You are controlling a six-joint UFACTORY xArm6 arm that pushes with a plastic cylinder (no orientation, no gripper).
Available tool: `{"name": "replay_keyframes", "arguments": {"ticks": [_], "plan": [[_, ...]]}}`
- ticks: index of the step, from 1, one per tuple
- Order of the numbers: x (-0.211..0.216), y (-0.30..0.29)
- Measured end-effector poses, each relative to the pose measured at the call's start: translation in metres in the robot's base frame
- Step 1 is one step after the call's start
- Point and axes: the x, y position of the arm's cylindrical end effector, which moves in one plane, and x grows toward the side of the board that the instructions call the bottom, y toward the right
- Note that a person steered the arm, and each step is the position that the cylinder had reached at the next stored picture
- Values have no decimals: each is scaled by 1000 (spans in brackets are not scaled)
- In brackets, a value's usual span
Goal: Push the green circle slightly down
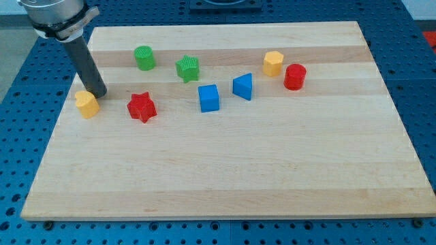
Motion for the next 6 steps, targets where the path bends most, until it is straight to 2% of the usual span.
{"name": "replay_keyframes", "arguments": {"ticks": [1,2,3,4,6], "plan": [[-31,9],[-113,34],[-151,65],[-151,71],[-57,32]]}}
